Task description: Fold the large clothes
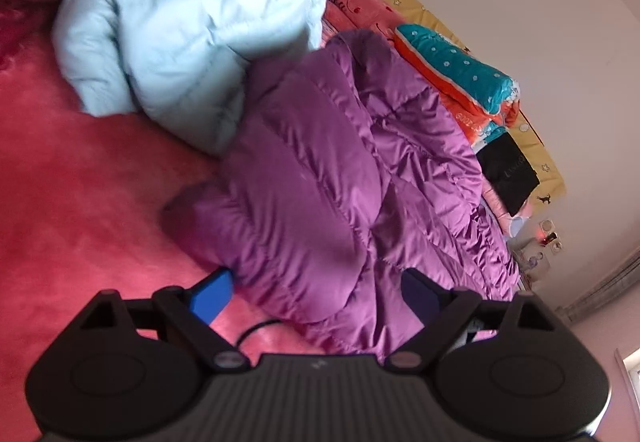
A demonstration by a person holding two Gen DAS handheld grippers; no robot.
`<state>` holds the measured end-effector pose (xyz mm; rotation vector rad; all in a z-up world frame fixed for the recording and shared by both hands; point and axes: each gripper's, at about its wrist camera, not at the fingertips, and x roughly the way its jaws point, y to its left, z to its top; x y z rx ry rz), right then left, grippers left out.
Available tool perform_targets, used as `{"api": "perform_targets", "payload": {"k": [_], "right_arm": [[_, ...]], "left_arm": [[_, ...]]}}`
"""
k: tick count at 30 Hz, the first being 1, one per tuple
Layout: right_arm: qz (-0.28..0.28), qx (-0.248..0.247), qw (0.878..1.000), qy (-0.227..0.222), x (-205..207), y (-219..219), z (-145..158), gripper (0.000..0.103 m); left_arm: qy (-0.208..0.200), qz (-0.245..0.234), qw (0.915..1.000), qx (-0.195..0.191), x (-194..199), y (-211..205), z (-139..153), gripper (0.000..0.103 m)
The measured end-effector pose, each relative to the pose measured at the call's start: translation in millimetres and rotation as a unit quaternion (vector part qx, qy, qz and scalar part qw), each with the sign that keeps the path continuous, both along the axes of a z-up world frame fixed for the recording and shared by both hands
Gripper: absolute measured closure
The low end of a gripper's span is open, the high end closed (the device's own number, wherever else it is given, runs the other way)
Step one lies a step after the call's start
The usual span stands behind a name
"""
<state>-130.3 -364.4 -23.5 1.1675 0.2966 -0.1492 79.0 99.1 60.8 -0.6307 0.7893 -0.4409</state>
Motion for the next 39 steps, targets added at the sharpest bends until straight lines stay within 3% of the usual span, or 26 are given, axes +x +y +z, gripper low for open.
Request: {"api": "perform_targets", "payload": {"k": [4,14,16,17,18,21,24,33,39], "right_arm": [[-0.006,-0.004,1.000,-0.009,16,5,-3,0.000],[-0.030,0.001,0.999,-0.041,75,-4,-4,0.000],[-0.038,-0.001,0.999,-0.034,79,-3,-4,0.011],[-0.039,-0.005,0.999,-0.023,81,-3,-4,0.027],[-0.038,-0.004,0.999,-0.015,81,-4,-6,0.037],[-0.041,0.006,0.999,-0.009,76,-2,-4,0.052],[-0.039,-0.023,0.999,0.005,66,6,11,0.061],[-0.048,-0.047,0.997,0.039,44,23,36,0.068],[-0.056,-0.054,0.996,0.049,6,32,44,0.069]], "left_arm": [[0.004,0.009,0.9996,-0.027,10,-7,-7,0.002],[0.043,0.041,0.9954,-0.075,41,-16,-21,0.002],[0.045,0.042,0.9964,-0.057,41,-21,-16,0.013],[0.051,0.046,0.9965,-0.047,40,-21,-15,0.028],[0.057,0.047,0.9964,-0.042,39,-21,-14,0.042],[0.057,0.045,0.9969,-0.032,32,-18,-8,0.061],[0.054,0.042,0.9976,-0.012,25,-19,2,0.075],[0.035,0.010,0.9972,0.065,-7,-15,34,0.083],[0.035,-0.018,0.9953,0.088,-40,-6,45,0.083]]}}
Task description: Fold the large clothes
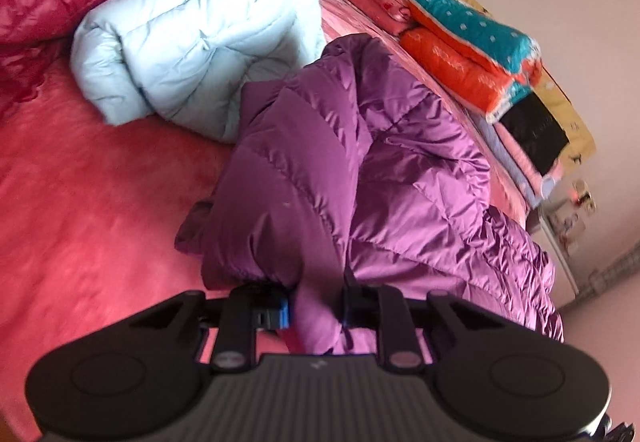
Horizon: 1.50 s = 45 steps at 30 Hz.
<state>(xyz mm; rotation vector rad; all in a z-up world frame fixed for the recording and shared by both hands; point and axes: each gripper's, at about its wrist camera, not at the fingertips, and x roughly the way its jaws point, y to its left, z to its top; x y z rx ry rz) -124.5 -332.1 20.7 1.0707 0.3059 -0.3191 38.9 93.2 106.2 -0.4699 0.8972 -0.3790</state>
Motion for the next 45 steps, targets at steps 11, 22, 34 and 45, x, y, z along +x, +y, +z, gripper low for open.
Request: {"api": "perform_targets", "payload": {"k": [11,22,34,45], "right_arm": [[-0.006,0.048,0.998,0.031,-100,23,-6,0.069],[-0.019,0.110,0.992,0.060,-117,13,-35,0.020],[-0.121,-0.025,0.992,0.016,-173,-3,12,0.000],[0.101,-0.286,0.952,0.043,-76,90,37,0.000]], "left_arm": [[0.013,-0.050,0.9977,0.043,-79,28,13,0.083],[-0.023,-0.063,0.9927,0.101,-97,20,22,0.060],[-0.165,-0.086,0.9705,0.154,-145,42,78,0.025],[-0.182,-0.212,0.9392,0.200,-110,-43,16,0.026]]}}
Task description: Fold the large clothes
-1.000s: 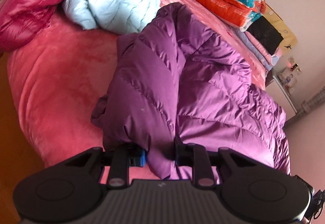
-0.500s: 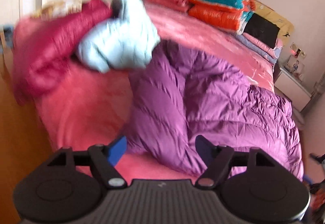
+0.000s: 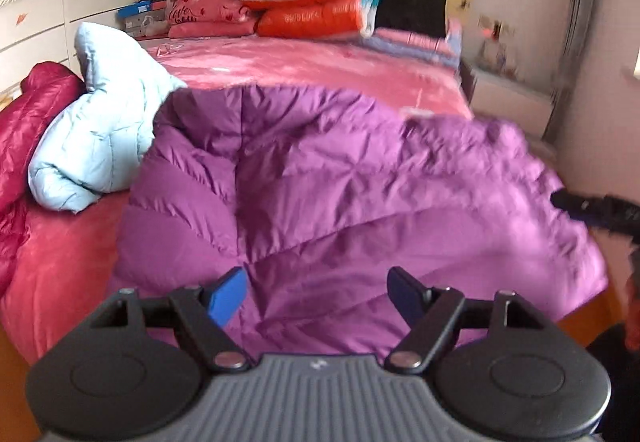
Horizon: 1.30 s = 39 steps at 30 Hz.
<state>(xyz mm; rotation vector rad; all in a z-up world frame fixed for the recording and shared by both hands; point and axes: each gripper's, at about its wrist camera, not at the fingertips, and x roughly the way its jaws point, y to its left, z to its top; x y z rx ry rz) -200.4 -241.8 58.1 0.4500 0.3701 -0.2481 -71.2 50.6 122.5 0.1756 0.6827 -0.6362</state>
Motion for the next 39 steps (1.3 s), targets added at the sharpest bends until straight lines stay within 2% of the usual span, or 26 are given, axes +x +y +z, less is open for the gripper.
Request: {"api": "perform_targets", "payload": {"k": [2,5,8,14,18,22,25,29,35,39], "right_arm": [[0.023,-0.027,0.999,0.012,17,9,-2,0.000],[0.032,-0.043,0.998,0.040,45,13,-11,0.000],[0.021,-0.053,0.996,0.067,70,7,-22,0.000],[0.005,-0.096,0.992,0.077,122,-7,-20,0.000],[-0.010,-0.116,0.989,0.094,155,-11,-20,0.000],[-0.020,-0.126,0.986,0.107,178,-22,-20,0.000],[-0.034,-0.123,0.985,0.112,184,-21,-22,0.000],[-0.045,-0.083,0.989,0.114,196,-34,-29,0.000],[-0.047,-0.138,0.983,0.109,206,-11,-43,0.000],[-0.052,-0.156,0.982,0.096,206,2,-51,0.000]], "left_arm": [[0.005,0.013,0.9999,0.010,15,-4,-12,0.027],[0.002,0.036,0.9993,0.000,36,-2,-19,0.027],[-0.014,0.054,0.9984,-0.010,56,2,-19,0.027],[-0.036,0.094,0.9947,-0.021,97,-5,-22,0.027],[-0.040,0.110,0.9928,-0.026,124,-14,-24,0.027],[-0.038,0.121,0.9918,-0.016,145,-23,-34,0.024],[-0.043,0.124,0.9911,-0.019,150,-19,-44,0.018],[-0.052,0.132,0.9889,-0.042,147,-6,-57,0.014],[-0.058,0.156,0.9838,-0.067,144,8,-71,0.006],[-0.050,0.161,0.9837,-0.061,142,11,-70,0.005]]}}
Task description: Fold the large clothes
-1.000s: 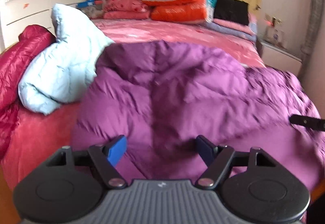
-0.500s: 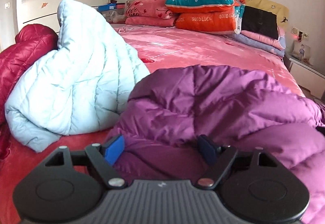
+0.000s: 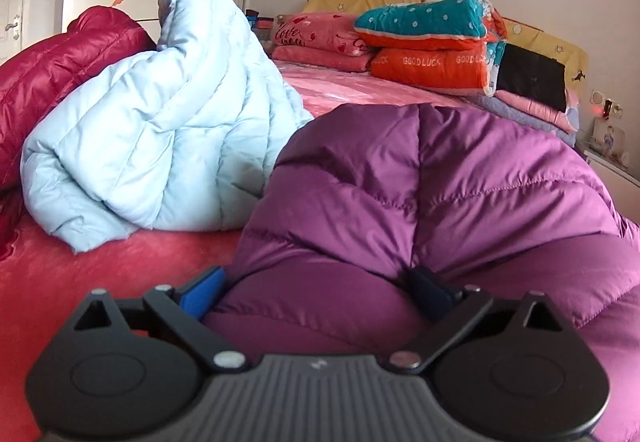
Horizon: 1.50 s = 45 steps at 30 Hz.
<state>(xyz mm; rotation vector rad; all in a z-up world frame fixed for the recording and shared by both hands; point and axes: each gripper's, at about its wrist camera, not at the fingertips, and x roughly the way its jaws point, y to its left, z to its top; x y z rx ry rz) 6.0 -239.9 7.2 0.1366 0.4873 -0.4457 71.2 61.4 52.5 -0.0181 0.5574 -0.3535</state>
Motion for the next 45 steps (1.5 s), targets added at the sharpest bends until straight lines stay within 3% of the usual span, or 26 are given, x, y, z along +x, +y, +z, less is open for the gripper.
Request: {"api": "perform_targets", "payload": {"k": [6,9,12,16,19,22,28,34,45], "right_arm": [[0.010,0.020,1.000,-0.019,-11,-6,-2,0.000],[0.018,0.049,0.998,-0.037,-25,-16,6,0.000],[0.024,0.085,0.994,-0.065,-47,-27,25,0.000],[0.010,0.067,0.994,-0.090,-64,-36,52,0.000],[0.014,0.080,0.993,-0.089,-65,-43,54,0.000],[0.023,0.073,0.994,-0.077,-55,-46,53,0.000],[0.039,0.055,0.996,-0.055,-35,-46,49,0.000],[0.031,0.062,0.998,-0.009,-17,-53,35,0.000],[0.030,0.085,0.996,-0.001,-15,-59,25,0.000]], "left_arm": [[0.036,0.019,0.9991,0.014,-2,0,30,0.011],[0.021,0.020,0.9996,-0.001,-15,-3,62,0.012],[-0.013,-0.014,0.9998,-0.006,-27,-26,95,0.011],[-0.024,-0.071,0.9972,-0.007,-27,-77,116,0.010],[-0.027,-0.101,0.9943,0.020,-18,-119,109,0.010],[-0.017,-0.098,0.9936,0.054,0,-147,91,0.010],[-0.007,-0.061,0.9946,0.084,27,-152,59,0.010],[0.014,-0.049,0.9972,0.055,34,-140,32,0.000],[-0.010,-0.054,0.9978,0.037,31,-144,1,0.000]]}}
